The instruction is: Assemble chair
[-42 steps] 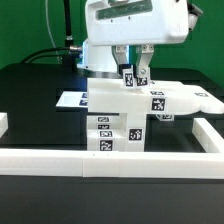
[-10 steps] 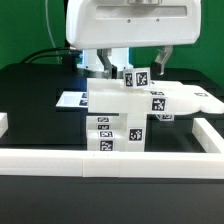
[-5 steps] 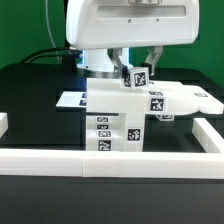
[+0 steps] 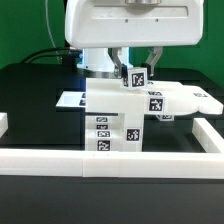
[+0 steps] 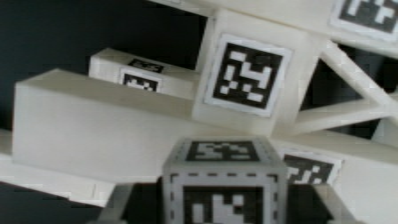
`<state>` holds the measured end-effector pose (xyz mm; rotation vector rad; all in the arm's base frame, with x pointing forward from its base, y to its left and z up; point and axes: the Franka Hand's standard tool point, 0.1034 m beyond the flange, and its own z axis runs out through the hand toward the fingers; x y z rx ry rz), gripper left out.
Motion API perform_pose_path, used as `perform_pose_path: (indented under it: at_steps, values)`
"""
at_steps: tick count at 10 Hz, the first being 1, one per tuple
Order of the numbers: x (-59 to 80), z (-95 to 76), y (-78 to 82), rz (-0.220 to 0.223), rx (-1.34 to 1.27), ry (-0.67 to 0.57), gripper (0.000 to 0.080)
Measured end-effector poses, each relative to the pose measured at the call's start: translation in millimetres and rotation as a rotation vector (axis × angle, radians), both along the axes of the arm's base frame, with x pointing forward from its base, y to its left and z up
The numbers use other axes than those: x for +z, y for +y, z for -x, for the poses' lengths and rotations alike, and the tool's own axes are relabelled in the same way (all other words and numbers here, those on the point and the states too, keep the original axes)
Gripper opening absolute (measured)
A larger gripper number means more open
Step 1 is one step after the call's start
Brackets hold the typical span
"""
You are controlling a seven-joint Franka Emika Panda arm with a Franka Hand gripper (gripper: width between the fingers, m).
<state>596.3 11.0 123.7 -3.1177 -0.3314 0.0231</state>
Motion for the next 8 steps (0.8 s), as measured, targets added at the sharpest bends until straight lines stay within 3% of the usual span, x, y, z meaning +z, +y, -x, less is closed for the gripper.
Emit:
perform_pose_path:
  at_steps: [8]
  values:
    - [-0.6, 0.1, -2.3, -0.006, -0.606, 0.006, 0.0284]
